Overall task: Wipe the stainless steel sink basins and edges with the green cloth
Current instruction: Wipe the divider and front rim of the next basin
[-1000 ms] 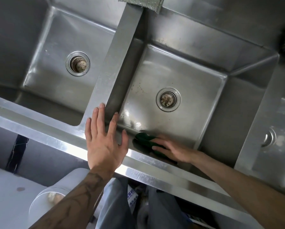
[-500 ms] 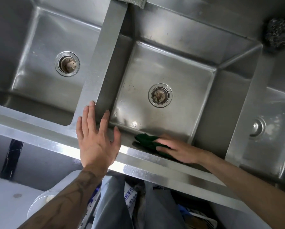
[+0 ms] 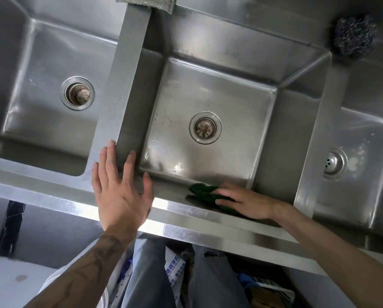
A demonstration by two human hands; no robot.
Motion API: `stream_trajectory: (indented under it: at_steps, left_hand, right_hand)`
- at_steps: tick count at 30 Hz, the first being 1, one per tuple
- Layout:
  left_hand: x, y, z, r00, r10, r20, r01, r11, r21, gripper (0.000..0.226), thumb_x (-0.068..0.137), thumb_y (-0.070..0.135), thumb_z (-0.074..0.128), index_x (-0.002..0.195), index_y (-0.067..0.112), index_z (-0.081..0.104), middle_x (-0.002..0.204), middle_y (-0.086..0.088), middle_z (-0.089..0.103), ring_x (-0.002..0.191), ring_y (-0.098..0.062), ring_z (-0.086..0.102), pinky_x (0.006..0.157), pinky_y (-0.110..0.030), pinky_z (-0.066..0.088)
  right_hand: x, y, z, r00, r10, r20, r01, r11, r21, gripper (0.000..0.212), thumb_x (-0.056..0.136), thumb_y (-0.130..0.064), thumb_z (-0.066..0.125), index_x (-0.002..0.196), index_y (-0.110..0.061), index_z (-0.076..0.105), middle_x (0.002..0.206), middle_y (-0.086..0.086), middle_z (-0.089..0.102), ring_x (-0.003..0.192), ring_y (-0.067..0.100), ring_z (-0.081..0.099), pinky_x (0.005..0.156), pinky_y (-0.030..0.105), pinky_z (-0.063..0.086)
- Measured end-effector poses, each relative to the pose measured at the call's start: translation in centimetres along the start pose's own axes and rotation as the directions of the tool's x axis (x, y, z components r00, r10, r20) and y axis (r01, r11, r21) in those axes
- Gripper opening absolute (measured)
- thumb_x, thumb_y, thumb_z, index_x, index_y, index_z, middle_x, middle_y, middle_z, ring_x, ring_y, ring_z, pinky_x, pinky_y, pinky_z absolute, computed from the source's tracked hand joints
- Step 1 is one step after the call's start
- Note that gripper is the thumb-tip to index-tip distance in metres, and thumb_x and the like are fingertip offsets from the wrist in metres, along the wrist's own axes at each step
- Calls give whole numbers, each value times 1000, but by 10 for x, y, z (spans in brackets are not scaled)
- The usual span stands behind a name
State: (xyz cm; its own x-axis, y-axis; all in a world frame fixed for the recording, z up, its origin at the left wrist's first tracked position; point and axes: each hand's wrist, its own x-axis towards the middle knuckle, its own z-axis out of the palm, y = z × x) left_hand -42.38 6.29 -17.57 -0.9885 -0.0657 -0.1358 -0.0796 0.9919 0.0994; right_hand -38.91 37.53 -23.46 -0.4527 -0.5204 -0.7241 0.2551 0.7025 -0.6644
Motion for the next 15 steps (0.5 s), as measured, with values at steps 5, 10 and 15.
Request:
stream_trajectory:
  at_steps: [5,10,15]
  left_hand:
    - [-1,0,0,1000,7,-7,-7,1000,-7,63,99,49,43,152,16,53,176,-15,16,164,-32,14,132,-53,15]
    - [0,0,0,1000,0,0,0,1000,-13,64,99,50,42,152,15,53,176,-15,16,164,-31,12,132,-53,15]
    - [-1,-1,-1,1000,14,-17,-15,999,-37,63,100,49,42,151,14,53,175,-16,17,164,-32,14,132,-52,14]
  right_hand:
    - [-4,6,-1,999,-15,42,16,1000,-18,35,110,-36,48,141,-25,59,132,-7,54,122,7,52,108,23,40]
    - [28,31,4,984,177,24,-172,975,-142,42,110,-40,45,149,-27,53,145,3,51,135,24,50,115,38,38]
    - [-22,18,-2,994,107,39,-105,994,-44,36,110,-42,44,141,-30,56,128,-5,54,117,12,53,103,30,43]
